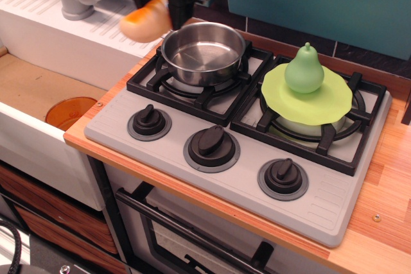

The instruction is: Put pear on plate and bread in pot or pan on stove

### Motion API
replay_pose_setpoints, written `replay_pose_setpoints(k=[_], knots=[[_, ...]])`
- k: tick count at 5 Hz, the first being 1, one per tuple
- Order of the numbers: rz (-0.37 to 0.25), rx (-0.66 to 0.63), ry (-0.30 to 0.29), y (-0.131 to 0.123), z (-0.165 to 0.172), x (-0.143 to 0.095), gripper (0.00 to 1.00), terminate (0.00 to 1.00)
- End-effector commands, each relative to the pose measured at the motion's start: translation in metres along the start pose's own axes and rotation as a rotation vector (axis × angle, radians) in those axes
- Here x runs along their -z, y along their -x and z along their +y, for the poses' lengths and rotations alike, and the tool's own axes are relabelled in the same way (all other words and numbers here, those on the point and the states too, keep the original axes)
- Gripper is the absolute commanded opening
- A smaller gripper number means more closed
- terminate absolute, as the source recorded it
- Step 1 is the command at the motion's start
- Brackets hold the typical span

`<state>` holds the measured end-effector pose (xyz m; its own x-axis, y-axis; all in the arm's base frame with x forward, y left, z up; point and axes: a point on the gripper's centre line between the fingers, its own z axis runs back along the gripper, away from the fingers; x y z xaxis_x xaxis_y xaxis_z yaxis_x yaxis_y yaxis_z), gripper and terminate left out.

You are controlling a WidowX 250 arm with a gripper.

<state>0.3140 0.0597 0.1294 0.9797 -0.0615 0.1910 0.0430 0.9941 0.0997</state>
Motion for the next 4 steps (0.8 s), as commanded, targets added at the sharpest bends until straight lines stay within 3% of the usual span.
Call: replay_pose_setpoints(k=[1,2,3,4], knots=[[-0.053,-0.017,0.003,-0.026,-0.016,0.008,0.00,0.00],[-0.060,-0.019,0.015,-0.022,-0.020,0.018,0.00,0.00],[-0.068,-0.025,0.027,-0.017,-0.025,0.021,1.00,0.00],[-0.068,-0.035,0.031,-0.011,-0.029,0.020,1.00,0.00]])
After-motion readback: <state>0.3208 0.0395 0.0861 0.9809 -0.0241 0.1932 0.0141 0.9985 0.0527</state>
